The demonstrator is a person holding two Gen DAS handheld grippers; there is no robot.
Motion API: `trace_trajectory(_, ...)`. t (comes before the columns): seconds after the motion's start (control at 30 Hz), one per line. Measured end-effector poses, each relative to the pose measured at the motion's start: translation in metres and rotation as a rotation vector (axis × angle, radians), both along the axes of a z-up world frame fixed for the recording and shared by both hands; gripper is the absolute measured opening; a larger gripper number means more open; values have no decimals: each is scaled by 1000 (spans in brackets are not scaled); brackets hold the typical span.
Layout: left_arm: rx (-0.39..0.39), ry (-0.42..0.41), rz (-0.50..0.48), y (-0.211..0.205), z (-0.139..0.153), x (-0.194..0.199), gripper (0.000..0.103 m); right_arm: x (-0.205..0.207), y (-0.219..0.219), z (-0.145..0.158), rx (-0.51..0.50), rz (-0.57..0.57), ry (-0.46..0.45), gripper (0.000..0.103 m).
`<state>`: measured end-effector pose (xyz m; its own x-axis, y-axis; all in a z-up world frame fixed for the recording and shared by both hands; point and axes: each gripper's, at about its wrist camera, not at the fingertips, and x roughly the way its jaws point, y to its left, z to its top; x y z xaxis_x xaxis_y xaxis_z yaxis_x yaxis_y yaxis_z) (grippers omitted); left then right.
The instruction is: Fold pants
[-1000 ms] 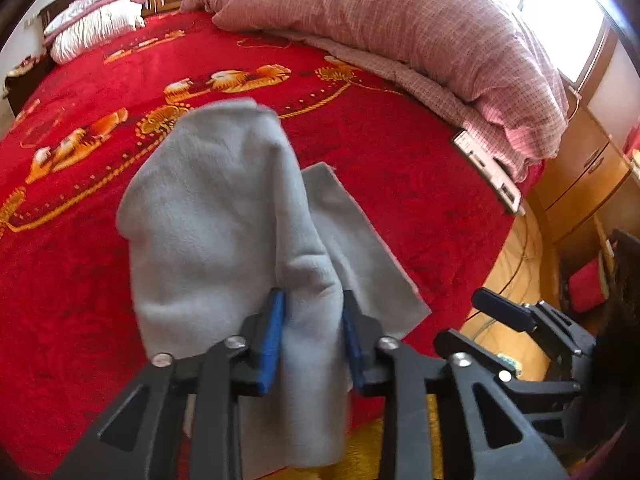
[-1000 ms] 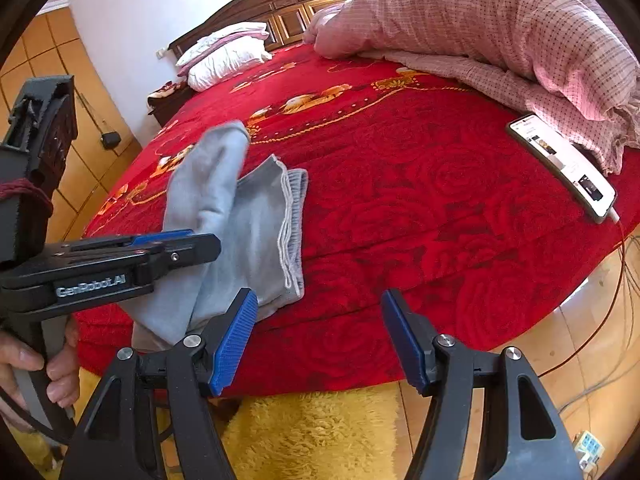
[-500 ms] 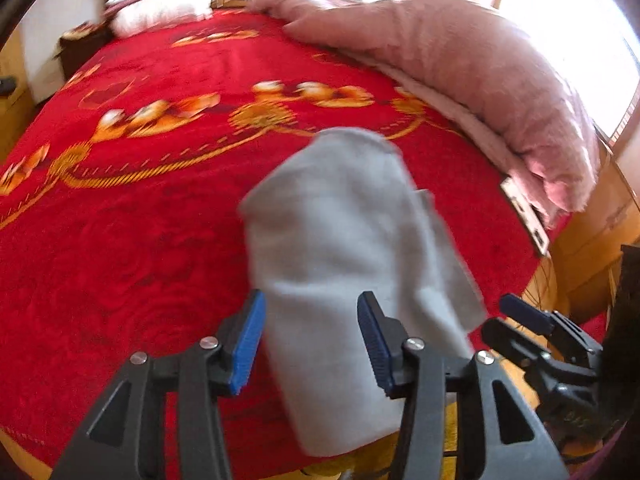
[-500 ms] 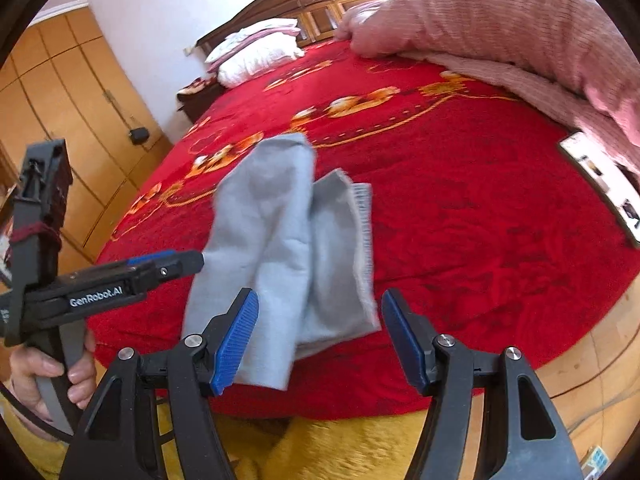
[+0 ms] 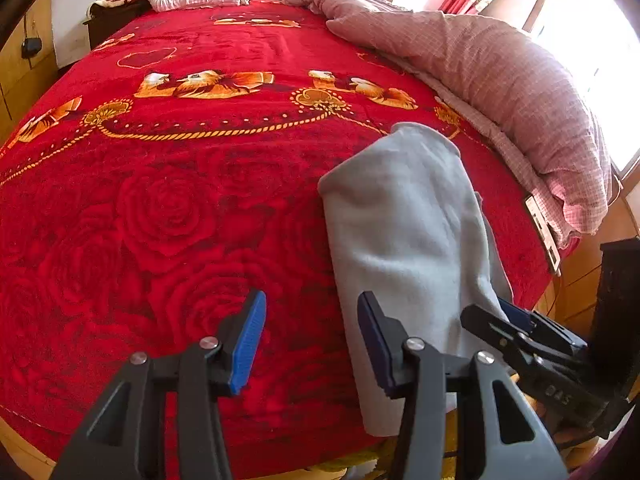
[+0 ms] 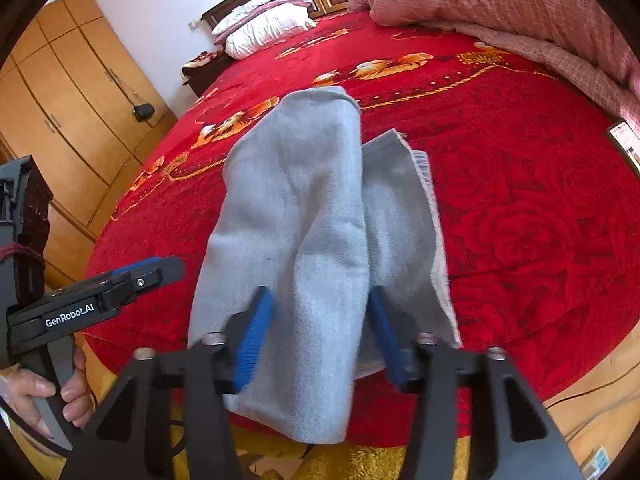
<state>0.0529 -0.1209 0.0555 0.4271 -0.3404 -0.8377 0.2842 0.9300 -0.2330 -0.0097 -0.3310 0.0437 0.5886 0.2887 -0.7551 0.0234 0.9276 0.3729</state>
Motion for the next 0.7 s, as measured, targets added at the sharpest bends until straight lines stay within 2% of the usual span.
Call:
trace_trajectory(0.33, -21, 19, 3, 4, -5, -2, 50, -2, -2, 11, 19, -14, -31, 14)
trace_trajectory(0.57, -26, 15, 2, 3, -3, -3, 50, -19, -13, 49, -2, -41, -148, 12)
trace_trajectory(0.7, -48, 2, -5, -2, 2, -3, 54, -23, -28, 48, -49, -81, -140, 12)
